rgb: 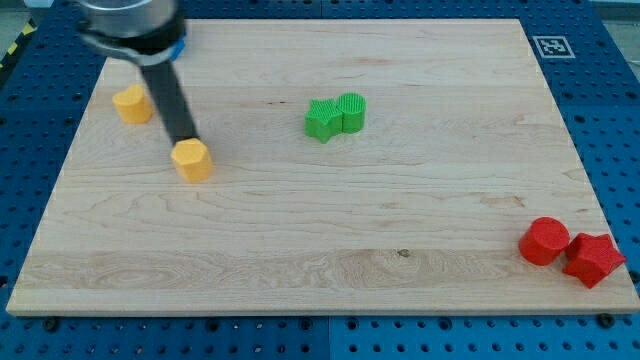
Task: Place the hexagon parallel to heart
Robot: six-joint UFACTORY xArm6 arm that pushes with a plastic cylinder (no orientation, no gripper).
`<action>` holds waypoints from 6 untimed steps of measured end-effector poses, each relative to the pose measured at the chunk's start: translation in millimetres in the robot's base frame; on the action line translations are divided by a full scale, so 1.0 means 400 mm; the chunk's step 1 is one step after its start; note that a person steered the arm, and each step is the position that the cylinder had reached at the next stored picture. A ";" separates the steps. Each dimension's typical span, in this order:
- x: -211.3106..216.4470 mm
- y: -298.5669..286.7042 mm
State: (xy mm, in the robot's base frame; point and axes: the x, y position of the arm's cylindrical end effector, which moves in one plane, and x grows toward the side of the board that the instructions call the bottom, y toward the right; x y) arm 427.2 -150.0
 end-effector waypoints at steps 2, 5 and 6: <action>0.002 -0.179; 0.120 0.105; 0.046 0.228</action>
State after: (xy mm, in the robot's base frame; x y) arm 445.5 -58.8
